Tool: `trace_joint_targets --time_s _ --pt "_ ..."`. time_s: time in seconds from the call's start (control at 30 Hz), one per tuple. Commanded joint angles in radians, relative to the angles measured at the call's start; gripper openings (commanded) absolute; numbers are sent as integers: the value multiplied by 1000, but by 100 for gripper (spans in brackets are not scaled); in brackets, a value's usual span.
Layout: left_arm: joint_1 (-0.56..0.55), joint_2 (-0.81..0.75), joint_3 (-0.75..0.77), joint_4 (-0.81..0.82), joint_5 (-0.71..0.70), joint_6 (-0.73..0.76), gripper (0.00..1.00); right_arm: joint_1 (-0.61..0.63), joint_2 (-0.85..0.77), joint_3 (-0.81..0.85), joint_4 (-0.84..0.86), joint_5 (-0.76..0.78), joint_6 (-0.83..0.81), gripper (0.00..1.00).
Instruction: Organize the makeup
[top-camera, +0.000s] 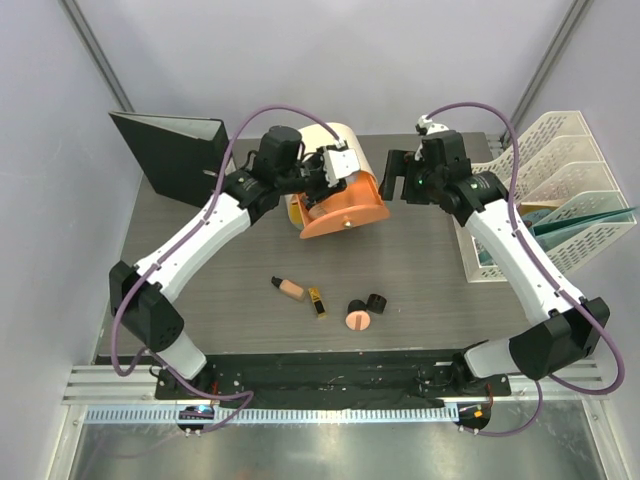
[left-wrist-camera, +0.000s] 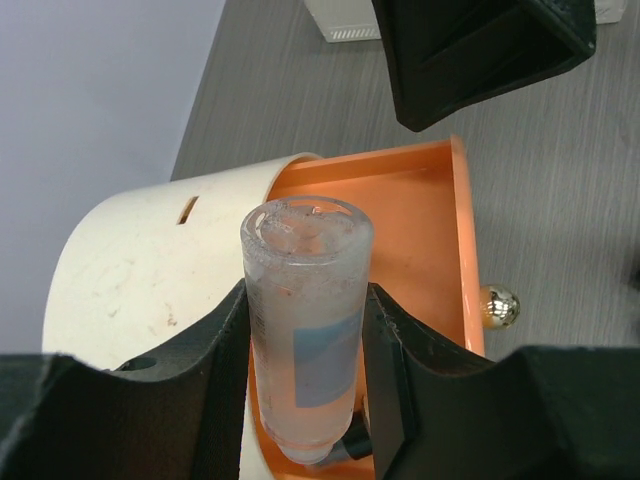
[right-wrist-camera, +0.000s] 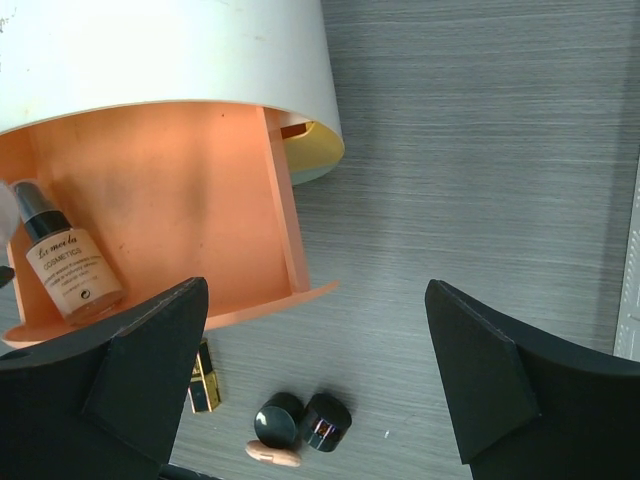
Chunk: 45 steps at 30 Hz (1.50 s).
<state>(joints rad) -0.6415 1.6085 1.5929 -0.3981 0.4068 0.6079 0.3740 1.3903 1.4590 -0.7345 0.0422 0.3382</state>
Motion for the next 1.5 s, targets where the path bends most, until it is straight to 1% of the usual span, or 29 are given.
trace_joint_targets --time_s 0.0,0.07,0.17,0.2,0.27,0.3,0.4,0.47,0.5,0.63,0.83,0.97,1.03,1.07,1.1,1.13,1.17,1.2,1.27,1.3,1.37,1.4,1.47 --pt "-3 17 42 90 93 -34 0 -14 -37 -2 27 10 -13 95" --pt "-6 31 38 93 89 -36 4 -17 -33 0 27 8 -13 95" --pt "-6 45 33 96 72 -27 21 -21 -31 3 27 8 -14 95" --pt "-6 51 32 96 58 -22 31 -21 -28 3 27 7 -15 95" --pt "-6 56 27 97 50 -14 37 -24 -27 4 29 7 -15 95" --pt "-4 62 22 99 46 -14 43 -26 -22 6 29 7 -13 95" --pt "-6 70 18 107 30 -10 52 -27 -19 11 29 5 -14 95" --pt "-6 71 12 114 10 -3 56 -27 -11 15 29 2 -11 95" --pt "-6 73 6 119 0 -2 61 -27 -10 18 29 1 -11 95" --pt "-6 79 9 140 -33 6 65 -29 -2 21 29 -2 -11 95" --pt "-6 70 47 168 -33 -13 65 -30 9 27 30 -5 -8 95" --pt "-6 2 72 153 -40 -20 65 -29 13 32 30 -8 -8 95" --pt "-6 -37 59 110 -37 3 66 -29 15 34 32 -8 -10 95" --pt "-6 -57 24 93 -39 9 67 -29 15 34 32 -8 -11 95" --pt "-6 -112 1 76 -42 21 71 -30 16 32 33 -8 -10 95" --pt "-6 -140 -25 29 -48 59 72 -29 18 31 34 -11 -10 95" --pt "-6 -177 -65 15 -55 81 73 -30 18 32 34 -8 -10 95" --pt "-6 -244 -147 4 -71 92 75 -30 18 32 35 -10 -10 95" --pt "-3 -320 -243 -33 -121 115 76 -30 15 28 38 -8 -10 95" --pt "5 -387 -330 -54 -137 124 77 -27 15 24 41 -8 -10 95" --pt "11 -442 -405 -132 -181 164 79 -29 15 17 44 -13 -13 95" --pt "16 -467 -475 -206 -197 190 79 -29 15 15 44 -18 -13 95" --pt "16 -510 -536 -281 -232 249 79 -29 16 11 44 -19 -16 95"
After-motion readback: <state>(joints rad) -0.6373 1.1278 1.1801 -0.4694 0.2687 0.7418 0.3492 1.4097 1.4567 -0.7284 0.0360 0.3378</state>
